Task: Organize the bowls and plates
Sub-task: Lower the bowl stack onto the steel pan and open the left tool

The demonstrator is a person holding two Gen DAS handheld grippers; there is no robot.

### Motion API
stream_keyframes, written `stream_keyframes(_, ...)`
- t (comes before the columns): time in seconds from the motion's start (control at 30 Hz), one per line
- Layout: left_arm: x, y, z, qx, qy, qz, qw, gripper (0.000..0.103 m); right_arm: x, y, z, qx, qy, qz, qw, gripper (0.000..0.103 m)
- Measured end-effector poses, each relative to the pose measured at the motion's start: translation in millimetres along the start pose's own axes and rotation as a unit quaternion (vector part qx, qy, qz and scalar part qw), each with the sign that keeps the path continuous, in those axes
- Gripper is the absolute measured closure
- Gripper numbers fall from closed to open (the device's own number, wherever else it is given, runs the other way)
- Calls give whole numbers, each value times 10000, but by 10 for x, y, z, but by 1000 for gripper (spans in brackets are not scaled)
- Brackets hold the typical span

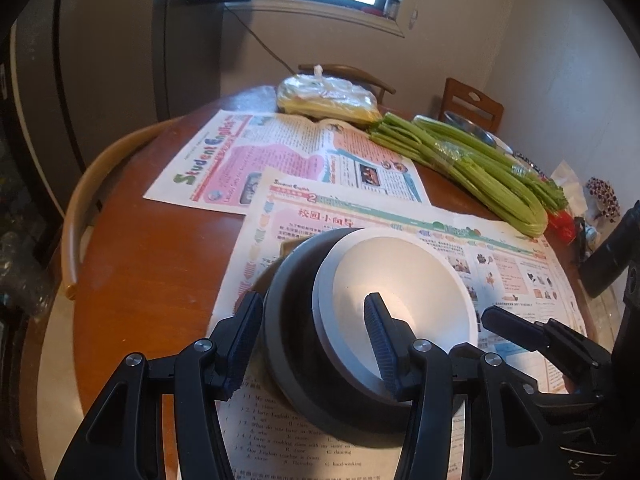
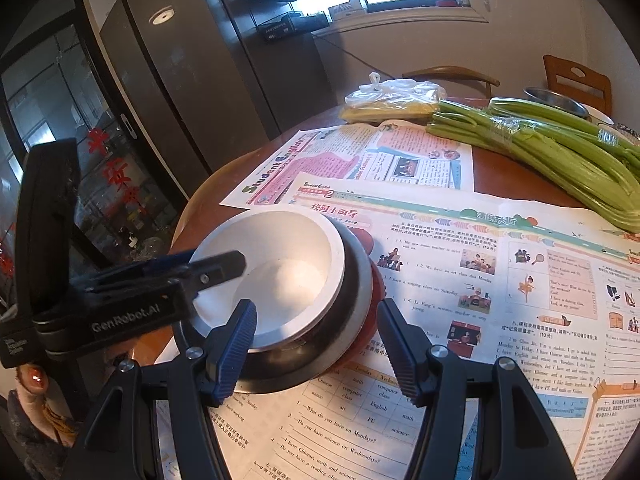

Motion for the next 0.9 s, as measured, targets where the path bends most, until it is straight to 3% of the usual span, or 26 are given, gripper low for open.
stream_keyframes(0.57,-497,-414,-286,334,47,-401,9986,47,-357,-445,82,-245,-289,-560,9977,40)
stream_keyframes(0.9,-1065,-435,-541,509,-8,-304,9982,45,-839,-588,-1,-423,-259,-401,9980,40)
Point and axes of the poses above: each gripper's, at about its wrist camera, not at the fingertips, and y roughly the way its jaws point, z to its left, x to its top, the point moved 1 cm from there along y, roughly the way its jaws point, and after that the axes turned 15 degrees about z, right-handed, at the moved point
